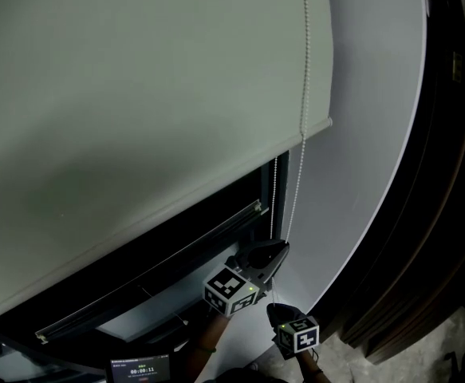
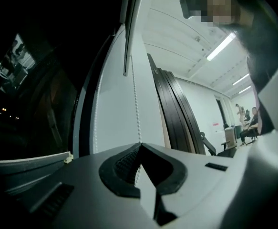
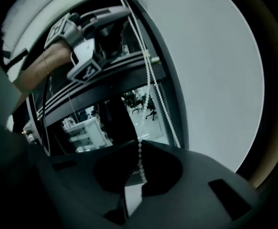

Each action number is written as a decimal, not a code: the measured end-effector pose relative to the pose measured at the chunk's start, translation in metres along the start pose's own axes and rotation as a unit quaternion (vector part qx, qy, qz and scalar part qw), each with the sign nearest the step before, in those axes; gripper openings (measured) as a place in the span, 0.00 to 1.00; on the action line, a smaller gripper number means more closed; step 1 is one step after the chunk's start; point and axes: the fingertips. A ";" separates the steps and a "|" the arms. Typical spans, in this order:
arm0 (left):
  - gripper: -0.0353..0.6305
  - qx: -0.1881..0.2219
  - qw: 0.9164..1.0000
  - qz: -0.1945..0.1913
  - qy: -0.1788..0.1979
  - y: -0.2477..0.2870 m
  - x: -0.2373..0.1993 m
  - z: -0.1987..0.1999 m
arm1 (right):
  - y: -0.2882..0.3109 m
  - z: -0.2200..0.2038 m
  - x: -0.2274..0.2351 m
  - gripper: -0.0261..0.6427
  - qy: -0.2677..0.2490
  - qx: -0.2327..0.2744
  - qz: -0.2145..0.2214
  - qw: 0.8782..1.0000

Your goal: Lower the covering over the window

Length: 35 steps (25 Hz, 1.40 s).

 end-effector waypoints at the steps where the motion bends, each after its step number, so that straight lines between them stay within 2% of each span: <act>1: 0.06 0.001 1.000 0.007 0.000 -0.002 -0.003 -0.002 | -0.008 0.013 0.004 0.06 -0.001 0.017 -0.013 1.000; 5: 0.06 -0.002 0.999 0.036 -0.005 -0.010 -0.019 -0.010 | -0.045 0.060 0.019 0.06 -0.006 0.078 -0.032 0.996; 8: 0.06 0.007 0.999 0.047 -0.024 -0.016 -0.028 -0.014 | -0.081 0.105 0.017 0.06 -0.014 0.132 -0.027 0.991; 11: 0.06 0.013 0.998 0.054 -0.031 -0.022 -0.031 -0.014 | -0.117 0.156 0.003 0.06 -0.043 0.182 -0.016 0.982; 13: 0.06 -0.018 0.998 0.057 -0.030 -0.021 -0.031 -0.028 | -0.138 0.187 -0.010 0.06 -0.072 0.210 -0.010 0.975; 15: 0.06 -0.083 0.995 0.051 -0.036 -0.015 -0.028 -0.066 | -0.156 0.213 -0.025 0.06 -0.102 0.229 -0.007 0.968; 17: 0.06 -0.135 0.988 0.037 -0.068 -0.012 -0.022 -0.114 | -0.168 0.236 -0.038 0.09 -0.125 0.239 0.001 0.963; 18: 0.06 -0.146 0.985 0.032 -0.088 -0.012 -0.018 -0.133 | -0.170 0.245 -0.044 0.12 -0.135 0.239 0.005 0.962; 20: 0.06 -0.162 0.980 0.023 -0.112 -0.012 -0.007 -0.161 | -0.167 0.259 -0.053 0.15 -0.155 0.228 0.014 0.961; 22: 0.06 -0.195 0.974 0.014 -0.112 -0.009 0.008 -0.186 | -0.158 0.269 -0.059 0.17 -0.170 0.221 0.019 0.960; 25: 0.06 -0.235 0.963 0.000 -0.133 -0.007 0.027 -0.219 | -0.144 0.279 -0.062 0.18 -0.175 0.209 0.017 0.962; 27: 0.06 -0.243 0.958 -0.002 -0.155 -0.012 0.033 -0.236 | -0.136 0.281 -0.063 0.18 -0.172 0.202 0.016 0.964; 29: 0.06 -0.234 0.957 -0.003 -0.168 -0.014 0.035 -0.240 | -0.137 0.282 -0.064 0.18 -0.166 0.214 0.016 0.962; 32: 0.06 -0.234 0.958 -0.005 -0.167 -0.016 0.033 -0.243 | -0.143 0.280 -0.065 0.06 -0.151 0.237 0.021 0.960; 35: 0.06 -0.232 0.957 -0.006 -0.177 -0.021 0.030 -0.240 | -0.149 0.279 -0.069 0.06 -0.129 0.253 0.041 0.958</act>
Point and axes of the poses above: the fingertips, and each gripper's own axes: y forward along the fingers, x to its right, z out of its top, and after that the axes turned 13 degrees about -x, right-handed
